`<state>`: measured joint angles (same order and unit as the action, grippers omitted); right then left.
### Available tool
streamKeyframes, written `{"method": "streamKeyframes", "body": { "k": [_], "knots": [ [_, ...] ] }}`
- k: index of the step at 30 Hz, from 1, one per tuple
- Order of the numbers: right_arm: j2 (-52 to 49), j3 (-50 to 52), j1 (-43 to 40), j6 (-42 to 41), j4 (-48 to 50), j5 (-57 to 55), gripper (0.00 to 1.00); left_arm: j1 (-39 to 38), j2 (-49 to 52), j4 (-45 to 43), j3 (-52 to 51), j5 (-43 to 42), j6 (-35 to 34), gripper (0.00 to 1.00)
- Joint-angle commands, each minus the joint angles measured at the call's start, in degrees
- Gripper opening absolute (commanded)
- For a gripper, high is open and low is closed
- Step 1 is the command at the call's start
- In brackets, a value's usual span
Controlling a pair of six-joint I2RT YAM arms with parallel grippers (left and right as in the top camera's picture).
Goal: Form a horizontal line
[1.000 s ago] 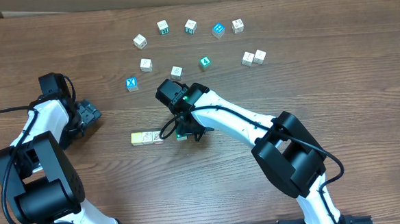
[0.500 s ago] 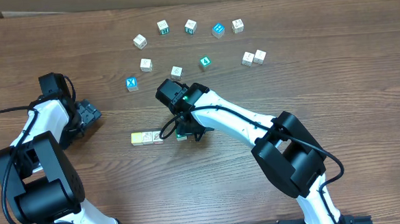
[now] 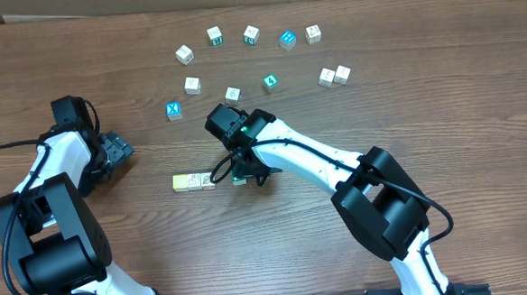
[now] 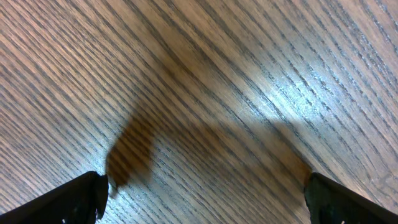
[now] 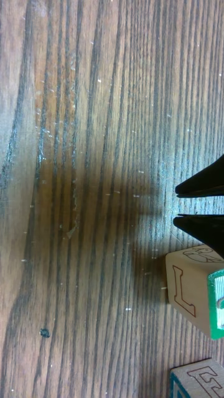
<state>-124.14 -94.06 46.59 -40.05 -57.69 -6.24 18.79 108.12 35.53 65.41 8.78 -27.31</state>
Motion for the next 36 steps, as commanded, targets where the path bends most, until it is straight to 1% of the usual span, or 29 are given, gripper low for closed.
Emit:
{"method": "streamKeyframes", "body": {
  "k": [1,11,36],
  "knots": [
    [1.64,0.44,-0.09,-0.22,0.13,-0.59,0.08,-0.44,1.01,0.37,-0.37,0.35,-0.13,0.99],
    [1.64,0.44,-0.37,-0.22,-1.01,-2.71,0.08,-0.44,1.01,0.37,-0.37,0.35,-0.13,1.00],
    [1.64,0.44,-0.63,-0.24,-1.16,-2.51,0.08,-0.44,1.01,0.37,-0.37,0.37,-0.13,0.99]
  ]
}}
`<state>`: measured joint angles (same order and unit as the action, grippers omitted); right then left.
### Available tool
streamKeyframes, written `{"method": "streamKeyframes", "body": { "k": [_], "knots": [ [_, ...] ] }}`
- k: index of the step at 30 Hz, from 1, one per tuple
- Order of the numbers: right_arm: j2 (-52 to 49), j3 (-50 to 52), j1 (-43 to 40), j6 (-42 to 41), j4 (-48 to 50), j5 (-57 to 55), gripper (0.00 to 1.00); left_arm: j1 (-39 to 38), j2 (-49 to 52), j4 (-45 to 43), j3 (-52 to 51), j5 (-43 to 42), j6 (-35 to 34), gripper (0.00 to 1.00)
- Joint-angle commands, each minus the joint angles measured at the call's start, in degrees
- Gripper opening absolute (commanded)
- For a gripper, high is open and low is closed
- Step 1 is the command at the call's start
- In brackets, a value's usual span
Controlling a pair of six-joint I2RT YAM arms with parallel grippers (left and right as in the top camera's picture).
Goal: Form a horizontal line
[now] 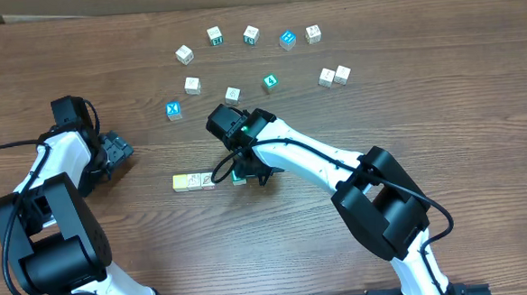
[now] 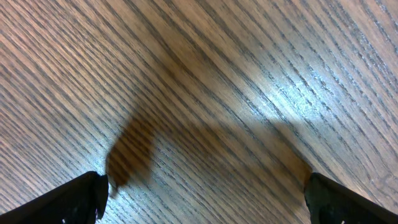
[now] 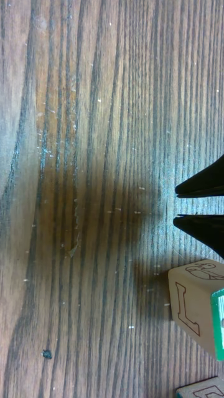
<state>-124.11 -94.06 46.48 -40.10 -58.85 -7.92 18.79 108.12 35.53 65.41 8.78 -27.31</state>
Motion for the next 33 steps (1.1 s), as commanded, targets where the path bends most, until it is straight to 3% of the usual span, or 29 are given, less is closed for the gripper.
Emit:
{"method": "streamKeyframes", "body": {
  "k": [1,33],
  "knots": [
    [1.62,0.44,-0.52,-0.20,0.00,-0.83,0.08,-0.44,1.01,0.37,-0.37,0.35,-0.13,1.00],
    [1.62,0.44,-3.06,0.07,-0.46,3.32,0.08,-0.44,1.01,0.37,-0.37,0.35,-0.13,0.99]
  ]
}}
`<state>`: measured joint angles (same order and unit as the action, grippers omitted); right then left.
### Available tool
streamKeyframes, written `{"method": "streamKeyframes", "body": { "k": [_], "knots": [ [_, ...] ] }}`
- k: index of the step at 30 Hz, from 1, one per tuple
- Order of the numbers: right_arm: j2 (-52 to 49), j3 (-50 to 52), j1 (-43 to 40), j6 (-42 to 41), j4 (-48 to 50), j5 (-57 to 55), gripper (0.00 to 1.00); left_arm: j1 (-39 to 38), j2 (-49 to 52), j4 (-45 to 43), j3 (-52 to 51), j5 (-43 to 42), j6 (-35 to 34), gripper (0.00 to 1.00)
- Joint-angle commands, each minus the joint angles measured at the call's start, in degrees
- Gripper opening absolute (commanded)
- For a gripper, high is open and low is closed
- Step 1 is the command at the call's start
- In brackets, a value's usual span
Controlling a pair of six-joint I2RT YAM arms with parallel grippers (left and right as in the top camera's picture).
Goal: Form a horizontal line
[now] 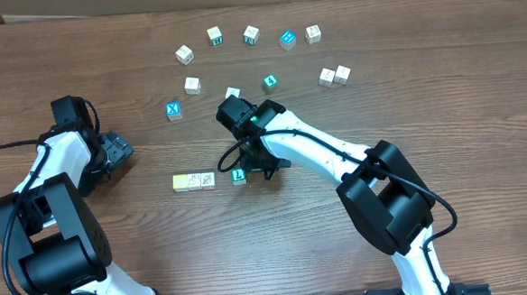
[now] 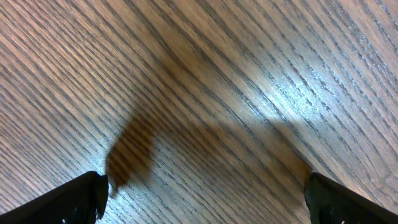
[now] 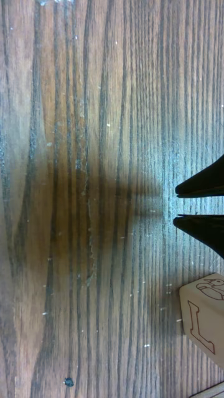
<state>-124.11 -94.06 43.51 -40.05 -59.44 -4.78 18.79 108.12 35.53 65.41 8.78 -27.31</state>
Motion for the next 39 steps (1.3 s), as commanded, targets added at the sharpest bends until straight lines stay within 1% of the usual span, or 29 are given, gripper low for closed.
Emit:
{"method": "streamKeyframes", "body": {
  "k": [1,35,39],
  "knots": [
    [1.62,0.44,-0.09,0.02,0.13,0.17,0.08,-0.44,1.01,0.37,-0.37,0.35,-0.13,1.00],
    [1.62,0.44,-0.07,-0.04,0.17,0.68,0.09,-0.44,1.01,0.37,-0.37,0.35,-0.13,1.00],
    [1.62,0.48,-0.07,-0.04,0.83,2.45,0.09,-0.44,1.01,0.37,-0.37,0.35,-0.13,1.00]
  ]
}}
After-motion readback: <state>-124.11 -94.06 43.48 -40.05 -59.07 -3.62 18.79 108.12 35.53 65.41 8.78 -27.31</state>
